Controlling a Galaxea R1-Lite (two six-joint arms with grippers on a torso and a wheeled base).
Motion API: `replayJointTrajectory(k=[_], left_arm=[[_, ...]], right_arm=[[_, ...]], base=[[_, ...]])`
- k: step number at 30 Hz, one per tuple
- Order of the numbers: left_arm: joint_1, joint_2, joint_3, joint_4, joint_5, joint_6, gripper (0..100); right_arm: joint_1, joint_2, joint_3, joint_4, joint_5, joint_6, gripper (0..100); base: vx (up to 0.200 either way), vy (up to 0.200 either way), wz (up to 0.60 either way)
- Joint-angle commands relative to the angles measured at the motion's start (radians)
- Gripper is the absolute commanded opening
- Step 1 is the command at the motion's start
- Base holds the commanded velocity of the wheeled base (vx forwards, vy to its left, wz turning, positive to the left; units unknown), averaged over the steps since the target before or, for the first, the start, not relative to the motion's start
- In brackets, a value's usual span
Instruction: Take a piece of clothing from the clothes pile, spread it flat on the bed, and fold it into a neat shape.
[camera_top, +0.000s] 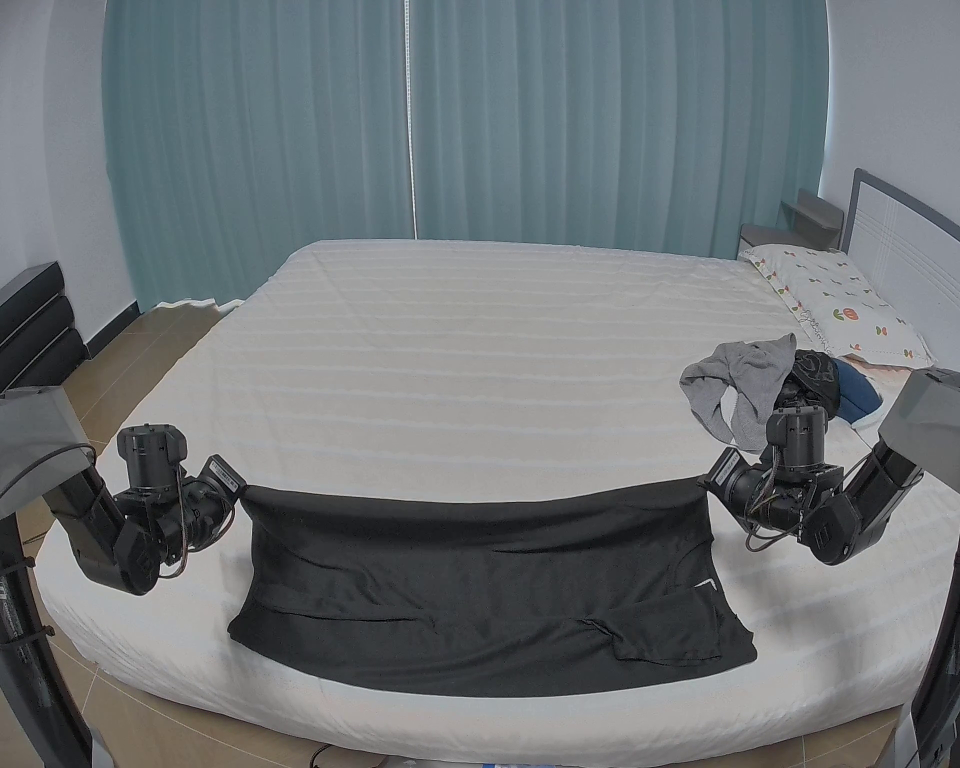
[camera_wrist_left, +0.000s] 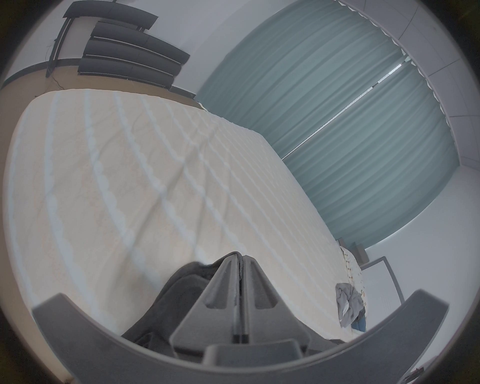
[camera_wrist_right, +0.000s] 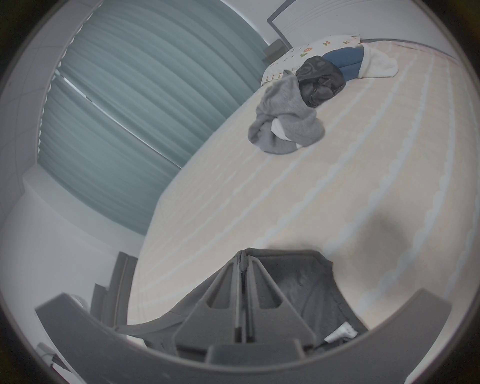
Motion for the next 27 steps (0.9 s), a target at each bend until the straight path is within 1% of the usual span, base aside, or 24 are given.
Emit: replayJointTrajectory(k=[1,2,3,4,5,7,9,11,13,22,23,25,26,27], left_arm=[[0.004,0.047,0.153,-0.117,-0.006,0.069,0],[0.004,0.047,0.153,-0.117,-0.006,0.069,0],[0.003,0.073,0.196,-0.143,-0.006,0.159,0],[0.003,0.076,0.201,-0.145,-0.005,0.173,0],[-0.002,0.098,0.223,-0.157,-0.005,0.232,0],[-0.009,0.122,0.242,-0.173,-0.005,0.261,0],[-0.016,0.133,0.247,-0.177,-0.003,0.267,0],[-0.037,0.159,0.253,-0.183,0.008,0.271,0],[-0.042,0.161,0.255,-0.183,0.006,0.271,0],[-0.042,0.162,0.259,-0.182,0.006,0.271,0],[-0.042,0.161,0.262,-0.182,0.006,0.271,100],[-0.043,0.159,0.264,-0.182,0.006,0.271,100],[-0.042,0.156,0.264,-0.182,0.006,0.270,100],[-0.042,0.153,0.264,-0.182,0.006,0.268,100]], right_arm=[[0.002,0.010,0.103,0.000,0.017,-0.092,0],[0.002,0.010,0.103,0.000,0.017,-0.092,0],[0.004,0.014,0.118,-0.002,0.021,-0.121,0],[0.004,0.016,0.120,0.000,0.021,-0.122,0],[0.004,0.024,0.121,0.000,0.021,-0.130,0],[0.004,0.024,0.133,0.003,0.022,-0.135,0],[0.004,0.025,0.141,0.006,0.022,-0.144,0],[0.004,0.045,0.161,0.007,0.022,-0.184,0],[0.002,0.060,0.166,0.007,0.022,-0.204,0],[-0.001,0.083,0.161,0.006,0.021,-0.205,0],[-0.002,0.085,0.161,0.003,0.021,-0.205,0],[-0.004,0.087,0.156,0.003,0.022,-0.205,0],[-0.004,0.085,0.156,0.000,0.022,-0.202,100],[-0.004,0.080,0.156,0.000,0.022,-0.202,100]], base=[[0.000,0.000,0.00],[0.000,0.000,0.00],[0.000,0.000,0.00],[0.000,0.000,0.00],[0.000,0.000,0.00],[0.000,0.000,0.00],[0.000,0.000,0.00],[0.000,0.000,0.00],[0.000,0.000,0.00],[0.000,0.000,0.00],[0.000,0.000,0.00],[0.000,0.000,0.00],[0.000,0.000,0.00],[0.000,0.000,0.00]])
